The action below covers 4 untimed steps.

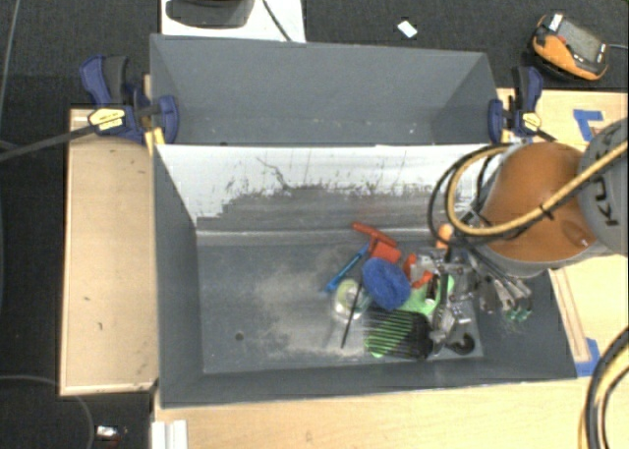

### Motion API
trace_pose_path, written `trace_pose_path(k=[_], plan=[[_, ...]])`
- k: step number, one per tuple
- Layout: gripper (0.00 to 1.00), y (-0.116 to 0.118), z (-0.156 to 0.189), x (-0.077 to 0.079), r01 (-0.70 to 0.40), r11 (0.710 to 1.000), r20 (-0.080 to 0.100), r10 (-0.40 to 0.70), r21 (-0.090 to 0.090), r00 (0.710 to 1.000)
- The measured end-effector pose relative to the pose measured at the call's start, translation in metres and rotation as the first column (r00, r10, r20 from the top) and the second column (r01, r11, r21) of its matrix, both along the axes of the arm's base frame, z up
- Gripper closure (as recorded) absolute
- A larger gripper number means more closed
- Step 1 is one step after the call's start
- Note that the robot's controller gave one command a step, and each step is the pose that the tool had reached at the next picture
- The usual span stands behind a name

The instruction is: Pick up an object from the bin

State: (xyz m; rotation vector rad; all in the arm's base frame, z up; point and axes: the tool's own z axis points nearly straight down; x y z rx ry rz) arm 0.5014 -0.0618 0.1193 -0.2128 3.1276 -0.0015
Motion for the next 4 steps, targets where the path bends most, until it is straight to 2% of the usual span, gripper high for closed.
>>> trace_pose_path(k=[1,2,3,4], plan=[[0.0,0.025,0.0,0.057,0.181,0.984,0.007,-0.181,0.002,0.983],[0.0,0.077,-0.019,0.066,0.315,0.949,-0.012,-0.315,-0.001,0.949],[0.0,0.095,-0.046,0.082,0.415,0.91,0.003,-0.415,-0.001,0.91],[1.0,0.093,-0.046,0.079,0.552,0.834,-0.003,-0.552,0.007,0.834]])
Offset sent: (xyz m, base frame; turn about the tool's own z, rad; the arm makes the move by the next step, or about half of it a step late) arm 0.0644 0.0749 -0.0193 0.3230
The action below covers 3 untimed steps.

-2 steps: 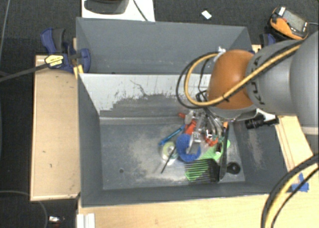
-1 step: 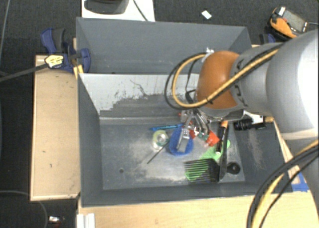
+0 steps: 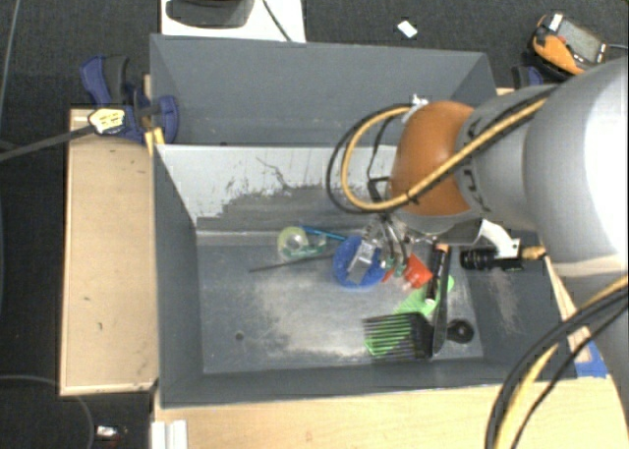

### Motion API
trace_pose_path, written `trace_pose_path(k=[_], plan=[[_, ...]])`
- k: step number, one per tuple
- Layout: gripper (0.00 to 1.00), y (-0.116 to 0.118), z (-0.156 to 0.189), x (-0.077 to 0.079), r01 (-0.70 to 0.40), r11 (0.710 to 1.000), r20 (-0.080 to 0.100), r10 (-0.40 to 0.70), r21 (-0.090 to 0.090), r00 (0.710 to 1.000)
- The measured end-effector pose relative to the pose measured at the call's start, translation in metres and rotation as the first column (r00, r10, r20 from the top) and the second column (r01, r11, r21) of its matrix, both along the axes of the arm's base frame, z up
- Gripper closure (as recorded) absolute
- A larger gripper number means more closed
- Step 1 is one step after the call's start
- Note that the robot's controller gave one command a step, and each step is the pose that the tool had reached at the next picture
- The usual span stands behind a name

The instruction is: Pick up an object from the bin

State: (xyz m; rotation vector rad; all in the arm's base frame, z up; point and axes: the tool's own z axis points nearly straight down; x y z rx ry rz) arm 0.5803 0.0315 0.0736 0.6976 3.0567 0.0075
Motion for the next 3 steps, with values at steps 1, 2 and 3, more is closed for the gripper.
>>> trace_pose_path(k=[1,2,3], plan=[[1.0,0.0,0.0,0.0,-0.002,1.0,0.0,0.002,-0.001,1.0],[1.0,-0.001,0.017,-0.002,-0.004,1.0,-0.005,0.004,-0.001,1.0],[1.0,-0.001,0.065,-0.003,-0.005,1.0,-0.009,0.005,-0.002,1.0]])
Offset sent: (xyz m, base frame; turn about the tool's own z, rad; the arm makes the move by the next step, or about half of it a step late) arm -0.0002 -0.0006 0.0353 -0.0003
